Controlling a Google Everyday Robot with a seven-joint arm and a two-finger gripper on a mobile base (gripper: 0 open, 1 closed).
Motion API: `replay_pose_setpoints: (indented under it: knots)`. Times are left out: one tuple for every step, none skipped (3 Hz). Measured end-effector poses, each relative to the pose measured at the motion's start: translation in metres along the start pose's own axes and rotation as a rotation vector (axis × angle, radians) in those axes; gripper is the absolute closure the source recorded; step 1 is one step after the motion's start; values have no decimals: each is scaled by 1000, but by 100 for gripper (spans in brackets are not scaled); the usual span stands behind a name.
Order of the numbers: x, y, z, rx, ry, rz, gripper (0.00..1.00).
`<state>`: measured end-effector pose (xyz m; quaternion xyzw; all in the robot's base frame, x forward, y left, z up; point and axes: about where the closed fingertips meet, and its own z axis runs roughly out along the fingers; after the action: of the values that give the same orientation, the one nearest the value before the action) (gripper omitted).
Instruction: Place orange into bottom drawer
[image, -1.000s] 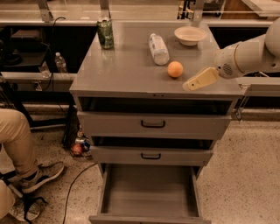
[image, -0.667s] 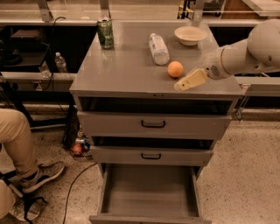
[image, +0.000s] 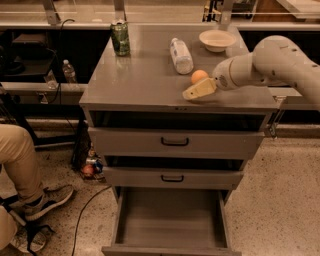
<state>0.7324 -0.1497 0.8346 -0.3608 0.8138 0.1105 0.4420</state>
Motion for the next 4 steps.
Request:
replay_pose_setpoints:
  knots:
    - [-12, 2, 19, -8, -36, 10, 19]
    - [-20, -2, 14, 27, -59, 2, 49]
    - [-22, -5, 6, 50, -67, -7, 73]
    - [-15, -4, -23, 82, -50, -13, 95]
